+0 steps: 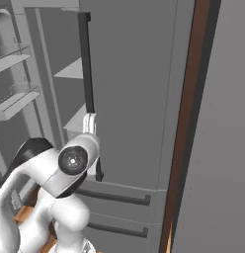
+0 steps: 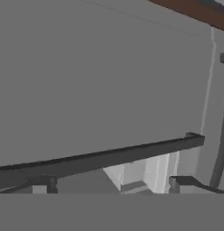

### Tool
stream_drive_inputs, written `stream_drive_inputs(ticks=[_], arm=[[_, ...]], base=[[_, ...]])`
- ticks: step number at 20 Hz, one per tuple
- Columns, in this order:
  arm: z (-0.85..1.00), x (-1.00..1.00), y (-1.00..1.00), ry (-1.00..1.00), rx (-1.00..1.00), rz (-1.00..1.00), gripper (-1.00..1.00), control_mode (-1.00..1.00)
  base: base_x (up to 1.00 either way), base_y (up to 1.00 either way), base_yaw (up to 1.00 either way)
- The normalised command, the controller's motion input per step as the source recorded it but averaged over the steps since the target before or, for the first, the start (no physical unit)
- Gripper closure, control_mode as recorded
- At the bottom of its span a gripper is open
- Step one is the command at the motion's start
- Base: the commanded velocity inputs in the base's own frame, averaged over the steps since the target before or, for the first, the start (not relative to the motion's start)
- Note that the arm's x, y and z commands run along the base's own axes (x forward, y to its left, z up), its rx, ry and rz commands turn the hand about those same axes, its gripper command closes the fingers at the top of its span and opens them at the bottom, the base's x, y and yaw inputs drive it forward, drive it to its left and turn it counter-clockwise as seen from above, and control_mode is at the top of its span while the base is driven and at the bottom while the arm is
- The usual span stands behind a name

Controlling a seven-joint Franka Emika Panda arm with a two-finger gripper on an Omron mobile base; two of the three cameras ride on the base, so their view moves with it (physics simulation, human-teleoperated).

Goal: Place the fish on the counter behind the older fish on the same shelf of the fridge to maintain FIFO order. Close the fridge door when finished.

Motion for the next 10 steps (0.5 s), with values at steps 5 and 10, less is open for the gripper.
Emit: stream_drive_inputs(ticks=[5,10], arm=[[0.01,-1.0,1.0,-0.35,-0.68,0.02,-1.0,-1.0],[-0.14,-0.37,0.84,-0.11,-0.54,0.0,-1.0,-1.0]], base=[[0.0,0.0,0.0],[0.0,0.0,0.0]])
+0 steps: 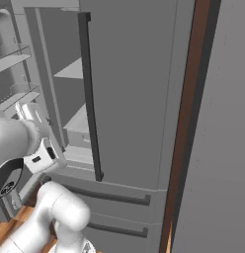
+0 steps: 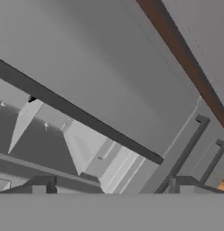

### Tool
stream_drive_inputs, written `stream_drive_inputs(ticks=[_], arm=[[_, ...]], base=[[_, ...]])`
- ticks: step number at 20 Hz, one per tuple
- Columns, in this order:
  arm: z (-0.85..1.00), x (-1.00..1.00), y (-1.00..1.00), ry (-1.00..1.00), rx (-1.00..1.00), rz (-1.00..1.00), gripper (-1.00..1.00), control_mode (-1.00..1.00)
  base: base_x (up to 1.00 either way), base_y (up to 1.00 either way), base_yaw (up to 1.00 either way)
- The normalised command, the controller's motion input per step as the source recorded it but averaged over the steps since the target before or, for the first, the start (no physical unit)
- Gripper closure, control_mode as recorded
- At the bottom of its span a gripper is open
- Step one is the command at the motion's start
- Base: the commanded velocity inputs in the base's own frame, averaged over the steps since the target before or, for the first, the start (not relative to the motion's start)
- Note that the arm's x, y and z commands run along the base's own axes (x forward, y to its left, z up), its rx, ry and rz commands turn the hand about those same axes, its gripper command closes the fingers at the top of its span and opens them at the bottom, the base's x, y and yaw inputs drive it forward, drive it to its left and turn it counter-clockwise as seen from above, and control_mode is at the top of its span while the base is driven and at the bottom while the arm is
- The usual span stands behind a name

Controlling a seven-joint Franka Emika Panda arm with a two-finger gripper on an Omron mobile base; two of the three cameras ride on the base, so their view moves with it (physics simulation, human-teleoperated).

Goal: Place the fish on the counter behind the older fish on the same shelf of the fridge to maintain FIFO order. Close the fridge door when finished.

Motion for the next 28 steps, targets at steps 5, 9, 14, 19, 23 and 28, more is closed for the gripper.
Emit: stream_drive_inputs(ticks=[5,9,14,19,23,28], arm=[[-0.17,-0.5,0.41,-0.03,-0.19,0.0,-1.0,-1.0],[0.0,-0.73,1.0,-0.14,-0.29,0.0,-1.0,-1.0],[-0.03,-0.37,1.0,-0.15,-0.27,0.03,-1.0,-1.0],[-0.07,-0.02,1.0,-0.18,-0.21,0.01,-1.0,-1.0],[-0.1,0.0,1.0,-0.14,-0.14,0.0,-1.0,-1.0],[-0.2,0.08,1.0,-0.14,-0.12,-0.01,-1.0,-1.0]], base=[[0.0,0.0,0.0],[0.0,0.0,0.0],[0.0,0.0,0.0],[0.0,0.0,0.0],[0.0,0.0,0.0],[0.0,0.0,0.0]])
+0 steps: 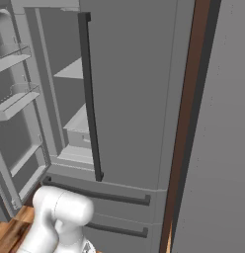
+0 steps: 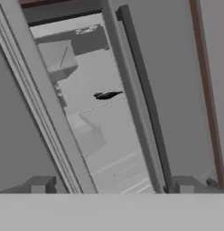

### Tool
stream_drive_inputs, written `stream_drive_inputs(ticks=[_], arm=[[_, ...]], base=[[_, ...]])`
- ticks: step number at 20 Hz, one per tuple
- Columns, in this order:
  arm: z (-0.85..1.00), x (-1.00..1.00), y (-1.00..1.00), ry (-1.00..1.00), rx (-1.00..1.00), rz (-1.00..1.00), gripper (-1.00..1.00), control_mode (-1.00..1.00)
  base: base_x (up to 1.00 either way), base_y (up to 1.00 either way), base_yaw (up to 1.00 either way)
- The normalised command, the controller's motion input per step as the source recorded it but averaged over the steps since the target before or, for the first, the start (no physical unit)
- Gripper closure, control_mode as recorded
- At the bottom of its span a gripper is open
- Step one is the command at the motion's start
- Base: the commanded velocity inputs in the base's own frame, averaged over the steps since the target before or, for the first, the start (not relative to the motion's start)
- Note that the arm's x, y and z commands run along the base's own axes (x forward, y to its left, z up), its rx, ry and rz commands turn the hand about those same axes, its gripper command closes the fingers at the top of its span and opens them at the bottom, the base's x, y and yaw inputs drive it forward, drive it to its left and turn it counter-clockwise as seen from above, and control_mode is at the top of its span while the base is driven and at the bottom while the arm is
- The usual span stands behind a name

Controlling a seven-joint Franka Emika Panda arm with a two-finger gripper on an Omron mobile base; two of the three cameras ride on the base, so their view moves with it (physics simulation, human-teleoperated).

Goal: Place the fish on the counter behind the older fish on the same shelf of the fridge to maintain FIFO order. Close the fridge door when finished.

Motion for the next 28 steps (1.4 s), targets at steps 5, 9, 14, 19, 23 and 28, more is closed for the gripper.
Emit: stream_drive_inputs(ticks=[5,9,14,19,23,28], arm=[[-0.17,0.33,1.0,-0.02,-0.09,-0.09,-1.0,-1.0],[-0.09,0.68,0.99,0.0,-0.06,-0.27,-1.0,-1.0],[-0.15,0.68,1.0,0.0,-0.05,-0.29,-1.0,-1.0],[-0.14,0.75,0.94,0.0,-0.04,-0.27,-1.0,-1.0],[-0.15,0.82,0.66,0.0,-0.01,-0.24,-1.0,-1.0],[-0.07,0.41,-0.18,0.0,0.0,-0.15,-1.0,-1.0]], base=[[0.0,0.0,0.0],[0.0,0.0,0.0],[0.0,0.0,0.0],[0.0,0.0,0.0],[0.0,0.0,0.0],[0.0,0.0,0.0]])
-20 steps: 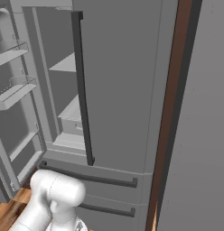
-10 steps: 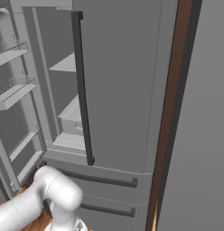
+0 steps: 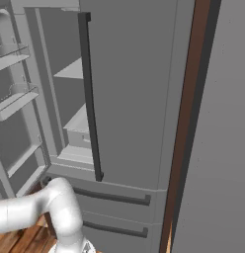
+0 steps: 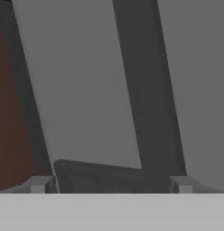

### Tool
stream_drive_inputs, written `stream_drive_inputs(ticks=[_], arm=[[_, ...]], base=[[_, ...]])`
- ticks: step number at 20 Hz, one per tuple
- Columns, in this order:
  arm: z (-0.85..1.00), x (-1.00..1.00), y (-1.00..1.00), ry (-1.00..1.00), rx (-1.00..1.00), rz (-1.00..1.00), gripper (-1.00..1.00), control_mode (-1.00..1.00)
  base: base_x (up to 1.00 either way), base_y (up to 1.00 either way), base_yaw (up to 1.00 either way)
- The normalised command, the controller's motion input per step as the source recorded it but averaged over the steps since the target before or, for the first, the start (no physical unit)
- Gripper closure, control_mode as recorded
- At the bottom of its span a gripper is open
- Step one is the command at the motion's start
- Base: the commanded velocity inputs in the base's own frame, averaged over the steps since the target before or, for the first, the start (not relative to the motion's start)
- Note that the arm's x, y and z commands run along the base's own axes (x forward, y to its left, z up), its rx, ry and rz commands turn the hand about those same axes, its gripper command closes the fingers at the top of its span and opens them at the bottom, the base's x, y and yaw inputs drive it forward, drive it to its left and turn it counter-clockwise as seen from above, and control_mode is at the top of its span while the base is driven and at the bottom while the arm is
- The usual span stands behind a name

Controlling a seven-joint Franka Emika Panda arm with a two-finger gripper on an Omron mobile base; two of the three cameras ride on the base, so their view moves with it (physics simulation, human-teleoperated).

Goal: Place the fish on the counter behind the older fish on the same shelf of the fridge to maintain FIFO order. Close the fridge door when finished.

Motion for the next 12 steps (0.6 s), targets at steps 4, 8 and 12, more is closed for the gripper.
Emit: stream_drive_inputs(ticks=[4,8,12], arm=[[0.0,0.0,-1.0,0.0,0.04,-0.02,-1.0,-1.0],[0.0,-0.14,-1.0,-0.04,0.07,0.0,-1.0,-1.0],[0.04,-0.1,-1.0,-0.1,0.05,0.0,-1.0,-1.0]], base=[[0.0,0.0,0.0],[0.0,0.0,0.0],[0.0,0.0,0.0]])
